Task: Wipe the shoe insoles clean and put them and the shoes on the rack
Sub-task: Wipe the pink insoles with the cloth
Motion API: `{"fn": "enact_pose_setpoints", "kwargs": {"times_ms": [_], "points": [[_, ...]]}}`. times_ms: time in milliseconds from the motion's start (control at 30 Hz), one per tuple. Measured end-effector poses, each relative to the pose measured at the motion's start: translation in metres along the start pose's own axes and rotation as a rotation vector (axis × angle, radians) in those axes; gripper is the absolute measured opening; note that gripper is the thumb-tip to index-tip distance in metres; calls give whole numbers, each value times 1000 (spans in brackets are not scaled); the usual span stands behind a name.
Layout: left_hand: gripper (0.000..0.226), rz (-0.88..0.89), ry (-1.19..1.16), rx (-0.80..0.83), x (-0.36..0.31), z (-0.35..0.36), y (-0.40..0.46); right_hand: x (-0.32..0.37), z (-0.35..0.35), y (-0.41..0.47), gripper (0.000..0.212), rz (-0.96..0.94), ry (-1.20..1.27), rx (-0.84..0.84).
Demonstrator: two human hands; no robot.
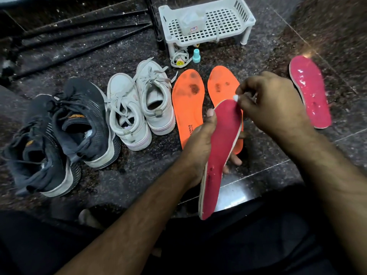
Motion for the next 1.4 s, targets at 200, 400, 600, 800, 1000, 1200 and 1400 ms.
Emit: {"fn": "enact_pose_setpoints", "kwargs": {"times_ms": [200, 400, 600, 800, 1000, 1200, 1400], "points": [[72, -42, -110, -71, -2, -1, 4, 35, 8, -37, 18, -255, 131, 220], [83, -57, -115, -7, -1, -1, 4, 7, 3, -14, 19, -52, -63, 38], [71, -32, -187, -75, -2, -4, 8, 33, 3, -40, 4, -88, 264, 458], [80, -24, -116, -44, -1, -5, 4, 8, 0, -18, 13, 0, -58, 152], [73, -29, -92, -54, -2, -3, 7, 29, -4, -42, 9, -84, 247, 466], [78, -58, -90, -12, 0, -2, 6, 16, 4, -33, 6, -75, -7, 365], [78, -18, -66, -33, 4, -6, 10, 17, -18, -32, 8, -80, 82, 99]]}}
Point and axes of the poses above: each hand's wrist, its own y-axis towards the middle knuckle, its own z-axis out of the palm, x = y × z, the point moved 2 cm from there along y, towards the middle knuckle, and after that the axes turned 9 degrees about z, right-handed, at the moved point
